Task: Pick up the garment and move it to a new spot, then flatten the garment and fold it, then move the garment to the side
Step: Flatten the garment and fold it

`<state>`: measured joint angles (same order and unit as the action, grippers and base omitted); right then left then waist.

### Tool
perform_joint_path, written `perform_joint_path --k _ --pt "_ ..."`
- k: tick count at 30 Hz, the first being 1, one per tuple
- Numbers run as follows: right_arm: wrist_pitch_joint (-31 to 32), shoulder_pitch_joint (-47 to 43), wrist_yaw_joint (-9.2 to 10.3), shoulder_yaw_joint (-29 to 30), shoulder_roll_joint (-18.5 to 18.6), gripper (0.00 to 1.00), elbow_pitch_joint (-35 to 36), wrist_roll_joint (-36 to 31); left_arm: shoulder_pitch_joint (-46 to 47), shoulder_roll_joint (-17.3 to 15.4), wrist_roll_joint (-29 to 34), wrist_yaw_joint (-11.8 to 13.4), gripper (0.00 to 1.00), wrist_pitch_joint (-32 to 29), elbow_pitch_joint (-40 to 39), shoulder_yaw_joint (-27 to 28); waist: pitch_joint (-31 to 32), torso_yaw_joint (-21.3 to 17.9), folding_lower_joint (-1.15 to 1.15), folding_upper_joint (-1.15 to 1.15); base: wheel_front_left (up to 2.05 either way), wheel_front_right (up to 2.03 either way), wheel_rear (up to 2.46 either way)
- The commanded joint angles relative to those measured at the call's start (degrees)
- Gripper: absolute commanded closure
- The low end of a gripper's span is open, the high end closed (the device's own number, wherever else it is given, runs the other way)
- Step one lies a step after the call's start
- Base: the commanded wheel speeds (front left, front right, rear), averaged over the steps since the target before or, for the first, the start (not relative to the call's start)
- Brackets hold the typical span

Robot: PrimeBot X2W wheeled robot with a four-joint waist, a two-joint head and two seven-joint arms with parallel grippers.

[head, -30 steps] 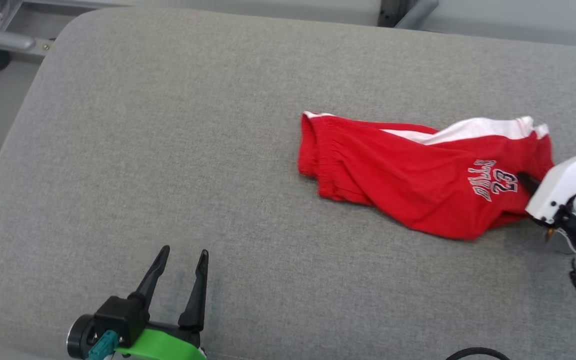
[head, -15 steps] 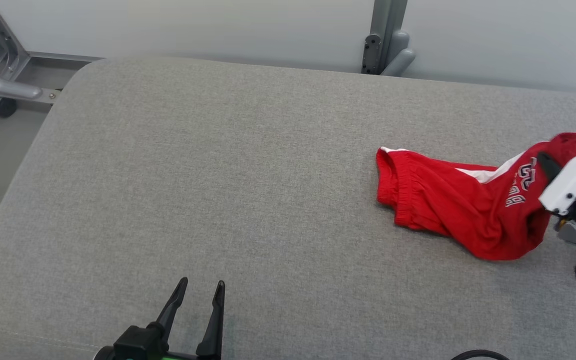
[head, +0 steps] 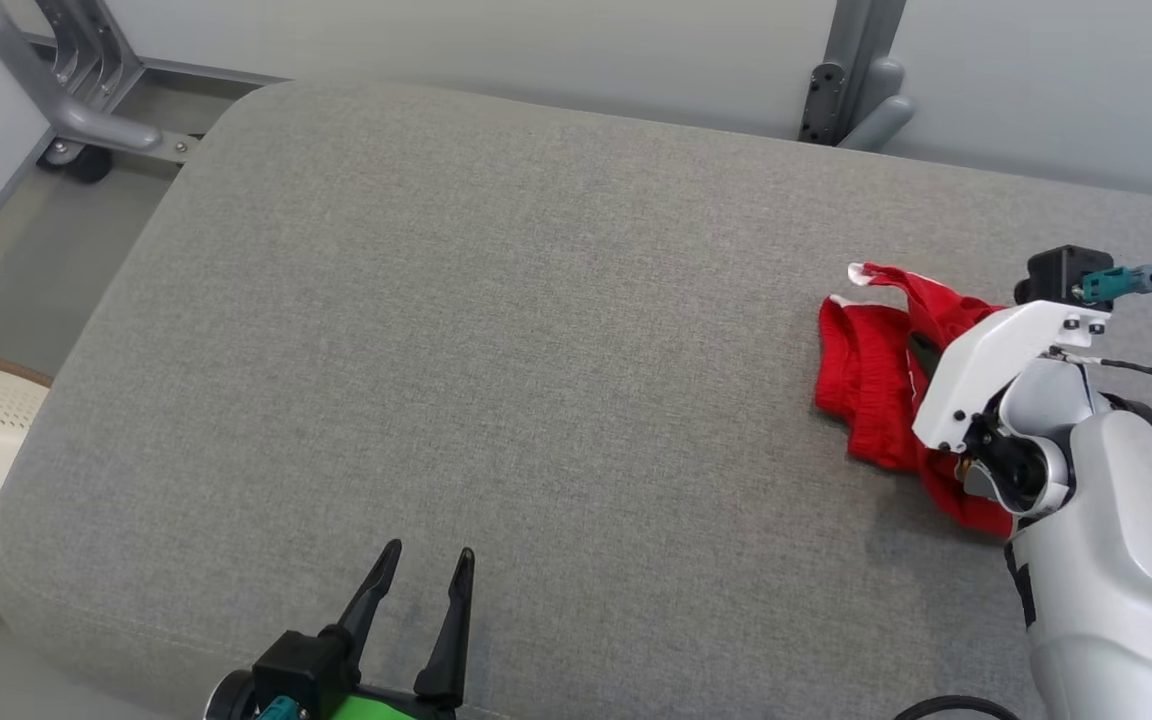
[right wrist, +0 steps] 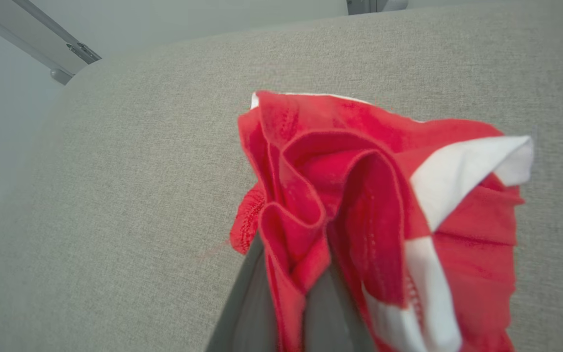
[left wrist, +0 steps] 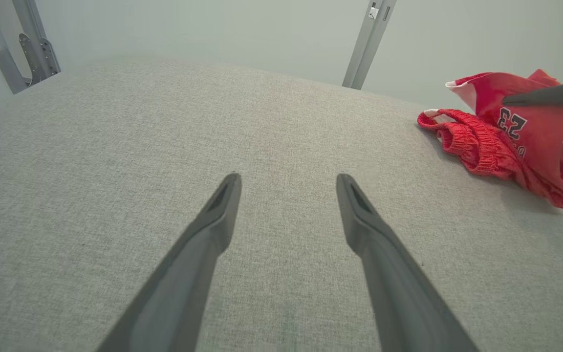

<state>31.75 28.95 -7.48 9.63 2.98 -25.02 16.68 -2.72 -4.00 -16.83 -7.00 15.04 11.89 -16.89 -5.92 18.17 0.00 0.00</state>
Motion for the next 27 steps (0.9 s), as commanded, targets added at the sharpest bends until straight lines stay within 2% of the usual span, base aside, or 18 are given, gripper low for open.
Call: perform_joint_path --k 1,10,11,12,13,17,21,26,27 --pt "-0.84 0.94 -0.01 -0.22 0.11 1.0 -1.12 -0.78 0.87 0.23 0.59 -0.16 0.0 0.15 0.39 0.27 -0.73 0.7 0.0 0.0 0.0 0.0 0.0" --pt "-4.07 4.53 -0.01 -3.83 -0.02 0.97 -10.05 -1.38 0.89 0.61 0.96 -0.48 0.0 0.15 1.83 0.0 -0.7 1.43 0.0 0.0 0.0 0.0 0.0" --pt "-4.39 4.78 -0.01 -4.61 -0.06 0.89 -10.91 -1.47 0.94 0.67 0.96 -0.5 0.0 0.15 1.94 0.0 -0.57 1.45 0.0 0.0 0.0 0.0 0.0" --pt "-4.93 5.03 -0.01 -5.56 -0.11 0.56 -11.53 -1.25 0.95 0.7 0.96 -0.51 0.0 0.15 2.05 0.04 -0.41 1.46 0.0 0.0 0.0 0.0 0.0" --pt "-5.8 5.32 -0.01 -6.21 -0.07 0.0 -11.94 -0.87 0.89 0.73 0.97 -0.53 0.0 0.15 2.13 0.04 -0.19 1.44 0.0 0.0 0.0 0.0 0.0" --pt "-9.7 5.36 -0.01 -9.83 -0.04 0.0 -11.99 -0.57 -0.31 0.82 0.87 -0.51 0.0 0.15 2.27 0.69 1.1 0.76 0.0 0.0 0.0 0.0 0.0" --pt "-14.27 3.58 -0.01 -13.95 0.35 0.0 -7.57 -0.7 -1.84 0.86 1.03 -0.53 0.0 0.15 2.07 1.73 2.51 -0.6 0.0 0.0 0.0 0.0 0.0" --pt "-21.79 -1.26 0.05 -11.5 3.15 0.0 2.49 -2.28 -2.46 0.9 1.25 -0.54 0.0 0.15 1.04 2.79 2.16 -1.97 0.0 0.0 0.0 0.0 0.0" --pt "-23.11 -2.82 0.04 -10.48 3.99 0.11 4.37 -3.62 -2.28 0.91 1.34 -0.54 0.0 0.15 0.78 2.66 1.78 -2.09 0.0 0.0 0.0 0.0 0.0"
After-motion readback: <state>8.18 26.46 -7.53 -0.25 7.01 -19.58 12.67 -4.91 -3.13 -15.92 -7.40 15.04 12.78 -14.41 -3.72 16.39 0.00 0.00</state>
